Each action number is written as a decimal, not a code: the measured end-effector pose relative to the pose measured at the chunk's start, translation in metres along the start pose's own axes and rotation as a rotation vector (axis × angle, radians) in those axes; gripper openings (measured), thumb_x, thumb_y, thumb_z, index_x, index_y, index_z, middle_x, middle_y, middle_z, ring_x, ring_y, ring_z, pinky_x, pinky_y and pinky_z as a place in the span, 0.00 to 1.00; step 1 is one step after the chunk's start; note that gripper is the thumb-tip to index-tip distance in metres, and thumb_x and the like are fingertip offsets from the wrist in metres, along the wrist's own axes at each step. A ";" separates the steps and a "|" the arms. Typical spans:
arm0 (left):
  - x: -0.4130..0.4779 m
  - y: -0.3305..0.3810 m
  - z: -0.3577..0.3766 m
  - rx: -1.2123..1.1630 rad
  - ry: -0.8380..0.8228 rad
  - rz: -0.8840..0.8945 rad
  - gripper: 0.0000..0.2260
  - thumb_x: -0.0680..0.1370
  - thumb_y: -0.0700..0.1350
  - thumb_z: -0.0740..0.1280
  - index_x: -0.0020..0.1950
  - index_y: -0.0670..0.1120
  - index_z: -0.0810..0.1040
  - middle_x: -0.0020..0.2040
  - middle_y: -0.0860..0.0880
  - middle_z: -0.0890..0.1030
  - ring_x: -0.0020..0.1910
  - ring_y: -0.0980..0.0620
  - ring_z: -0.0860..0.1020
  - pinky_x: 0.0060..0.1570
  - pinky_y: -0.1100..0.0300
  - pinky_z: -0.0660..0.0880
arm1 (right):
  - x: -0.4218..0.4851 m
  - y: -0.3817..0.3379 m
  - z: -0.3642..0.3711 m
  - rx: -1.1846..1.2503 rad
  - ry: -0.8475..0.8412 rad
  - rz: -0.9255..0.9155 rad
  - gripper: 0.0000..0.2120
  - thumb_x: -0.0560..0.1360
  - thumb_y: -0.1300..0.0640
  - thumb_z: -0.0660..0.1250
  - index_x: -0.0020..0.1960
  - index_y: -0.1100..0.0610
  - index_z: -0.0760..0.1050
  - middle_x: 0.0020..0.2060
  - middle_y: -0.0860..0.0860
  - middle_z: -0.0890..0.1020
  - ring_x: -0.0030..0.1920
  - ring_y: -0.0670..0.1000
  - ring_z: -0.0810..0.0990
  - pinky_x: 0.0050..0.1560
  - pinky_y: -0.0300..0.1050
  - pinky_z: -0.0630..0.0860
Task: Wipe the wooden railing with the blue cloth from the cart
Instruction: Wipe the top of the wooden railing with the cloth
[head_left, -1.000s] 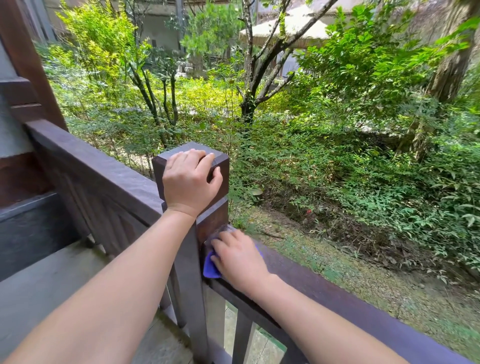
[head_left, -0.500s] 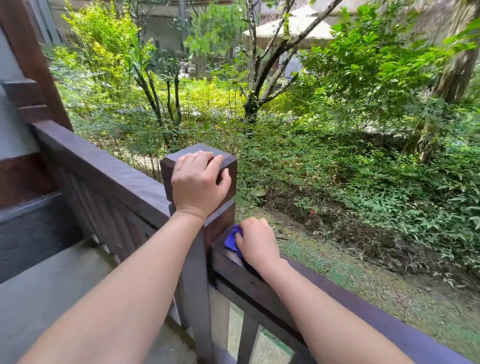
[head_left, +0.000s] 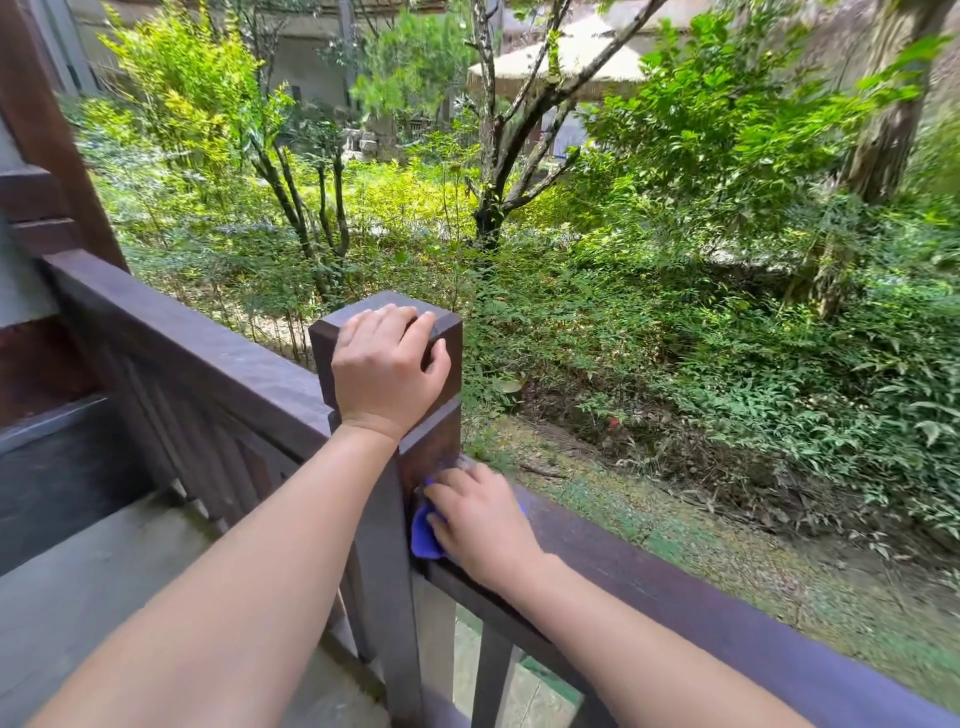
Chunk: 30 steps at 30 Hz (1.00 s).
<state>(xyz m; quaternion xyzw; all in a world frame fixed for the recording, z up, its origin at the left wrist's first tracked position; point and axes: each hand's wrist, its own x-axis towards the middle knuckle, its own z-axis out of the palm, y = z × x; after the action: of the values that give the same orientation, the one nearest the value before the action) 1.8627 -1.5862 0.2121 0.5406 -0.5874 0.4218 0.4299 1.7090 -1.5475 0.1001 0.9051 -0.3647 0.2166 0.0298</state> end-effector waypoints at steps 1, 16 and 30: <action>0.000 0.000 0.000 0.001 -0.011 0.003 0.09 0.75 0.46 0.68 0.51 0.46 0.84 0.49 0.47 0.85 0.51 0.43 0.82 0.53 0.49 0.75 | -0.003 0.007 -0.004 0.032 0.000 0.015 0.12 0.72 0.50 0.61 0.50 0.54 0.78 0.46 0.50 0.80 0.43 0.58 0.73 0.42 0.50 0.72; -0.001 0.001 -0.013 -0.014 -0.206 -0.052 0.12 0.78 0.46 0.67 0.57 0.42 0.82 0.55 0.43 0.84 0.55 0.39 0.80 0.59 0.45 0.74 | -0.110 0.063 -0.061 0.037 0.069 0.308 0.11 0.70 0.54 0.59 0.48 0.52 0.79 0.42 0.49 0.81 0.39 0.56 0.72 0.42 0.52 0.74; -0.013 0.069 -0.053 0.084 -0.543 0.017 0.23 0.73 0.47 0.66 0.66 0.40 0.75 0.66 0.34 0.74 0.68 0.35 0.69 0.74 0.35 0.56 | -0.202 0.106 -0.116 -0.196 0.057 0.595 0.04 0.69 0.56 0.65 0.42 0.53 0.78 0.39 0.50 0.79 0.38 0.57 0.74 0.38 0.51 0.74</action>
<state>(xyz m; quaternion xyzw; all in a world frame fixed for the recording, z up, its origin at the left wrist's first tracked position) 1.7974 -1.5282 0.2120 0.6461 -0.6678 0.2889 0.2304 1.4651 -1.4700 0.1105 0.7452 -0.6316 0.2047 0.0627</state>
